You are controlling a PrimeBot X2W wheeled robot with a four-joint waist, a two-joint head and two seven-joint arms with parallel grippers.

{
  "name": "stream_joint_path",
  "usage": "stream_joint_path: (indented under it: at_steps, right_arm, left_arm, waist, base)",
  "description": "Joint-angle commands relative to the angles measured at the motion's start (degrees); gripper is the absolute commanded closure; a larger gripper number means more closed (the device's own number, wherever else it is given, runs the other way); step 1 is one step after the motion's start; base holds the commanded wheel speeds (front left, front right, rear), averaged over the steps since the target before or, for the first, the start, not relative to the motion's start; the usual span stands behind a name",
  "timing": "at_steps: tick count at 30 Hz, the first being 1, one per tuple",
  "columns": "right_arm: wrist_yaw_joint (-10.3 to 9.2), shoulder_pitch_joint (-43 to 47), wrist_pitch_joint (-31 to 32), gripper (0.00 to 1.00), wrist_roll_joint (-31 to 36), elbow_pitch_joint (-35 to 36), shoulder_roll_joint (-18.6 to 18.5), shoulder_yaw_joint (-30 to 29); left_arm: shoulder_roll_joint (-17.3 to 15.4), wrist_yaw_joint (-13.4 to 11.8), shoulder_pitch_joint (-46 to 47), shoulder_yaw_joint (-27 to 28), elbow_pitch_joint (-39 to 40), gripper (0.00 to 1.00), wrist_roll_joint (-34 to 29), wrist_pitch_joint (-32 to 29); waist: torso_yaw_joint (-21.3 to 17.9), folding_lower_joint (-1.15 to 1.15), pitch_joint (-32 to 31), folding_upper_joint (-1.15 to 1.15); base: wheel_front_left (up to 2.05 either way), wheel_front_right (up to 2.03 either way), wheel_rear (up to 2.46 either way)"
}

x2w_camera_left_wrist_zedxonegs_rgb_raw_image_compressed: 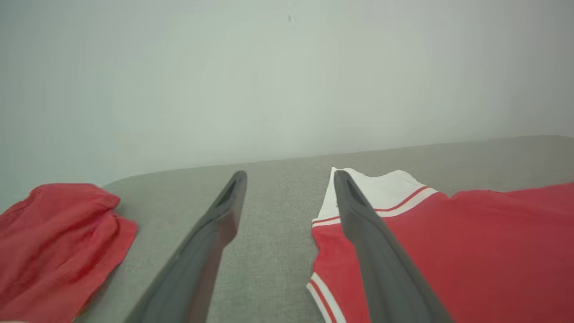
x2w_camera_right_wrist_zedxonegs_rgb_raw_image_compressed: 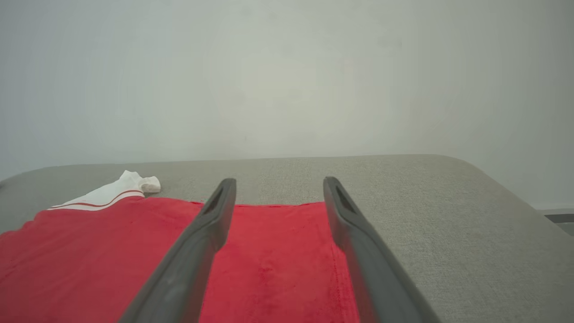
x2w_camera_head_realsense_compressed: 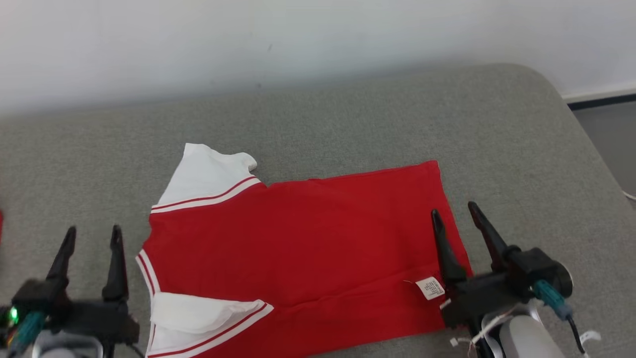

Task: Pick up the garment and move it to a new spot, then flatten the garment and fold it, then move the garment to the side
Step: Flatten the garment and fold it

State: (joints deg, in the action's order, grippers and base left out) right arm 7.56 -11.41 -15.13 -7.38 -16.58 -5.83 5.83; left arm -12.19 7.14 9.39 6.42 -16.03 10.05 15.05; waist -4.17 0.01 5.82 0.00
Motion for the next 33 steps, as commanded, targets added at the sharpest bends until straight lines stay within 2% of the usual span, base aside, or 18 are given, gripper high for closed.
stream_joint_path:
  at_steps: [1, 4, 6, 7, 11, 16, 25, 33]
  right_arm:
    - [-0.15, -4.1, 0.0, 0.00, -0.7, -1.3, -0.4, 1.1]
    - [-0.16, -9.1, 0.0, 0.00, -1.1, -3.6, -0.4, 3.0]
    - [-0.15, -12.6, 0.0, 0.00, -1.5, -5.0, -0.1, 3.9]
    - [-0.15, -12.6, 0.0, 0.00, -1.5, -5.0, -0.1, 3.9]
    - [-0.15, -18.3, 0.0, 0.00, -1.6, -7.3, 0.4, 5.7]
    - [-0.15, -22.5, 0.0, 0.00, -1.7, -8.2, 1.0, 7.3]
    - [-0.15, -24.6, 0.0, 0.00, -1.9, -8.5, 1.8, 8.2]
    - [-0.15, -24.7, 0.0, 0.00, -1.9, -9.2, 1.4, 8.3]
  left_arm:
    - [-3.4, 0.4, 5.9, -5.7, -2.6, 0.00, 4.0, -0.8]
    - [-12.3, 0.1, 13.9, -12.9, -5.7, 0.00, 10.7, -3.6]
    - [-14.8, 0.2, 18.7, -17.6, -6.9, 0.00, 15.8, -7.1]
    - [-14.8, 0.2, 18.7, -17.6, -6.9, 0.00, 15.8, -7.1]
    - [-22.2, 0.2, 27.5, -24.0, -9.2, 0.00, 23.7, -15.7]
    - [-27.3, 0.2, 35.5, -30.3, -12.3, 0.00, 28.5, -21.8]
    - [-29.6, 0.2, 44.3, -37.4, -20.3, 0.00, 32.3, -29.2]
    - [-29.6, 0.2, 46.5, -41.9, -24.3, 0.00, 34.7, -29.8]
  waist:
    - [-4.5, -0.01, 5.2, 0.00]
    - [-6.7, -0.01, 8.2, 0.00]
    - [-8.1, -0.01, 10.0, 0.00]
    - [-8.1, -0.01, 10.0, 0.00]
    - [-10.4, -0.01, 13.1, 0.00]
    - [-12.6, -0.01, 16.1, 0.00]
    - [-14.7, -0.01, 19.4, 0.00]
    - [-14.7, -0.01, 19.0, 0.00]
  base:
    - [0.00, 0.00, 0.00]
    - [0.00, 0.00, 0.00]
    - [0.00, 0.00, 0.00]
    - [0.00, 0.00, 0.00]
    - [0.00, 0.00, 0.00]
    - [0.00, 0.00, 0.00]
    - [0.00, 0.00, 0.00]
    - [0.00, 0.00, 0.00]
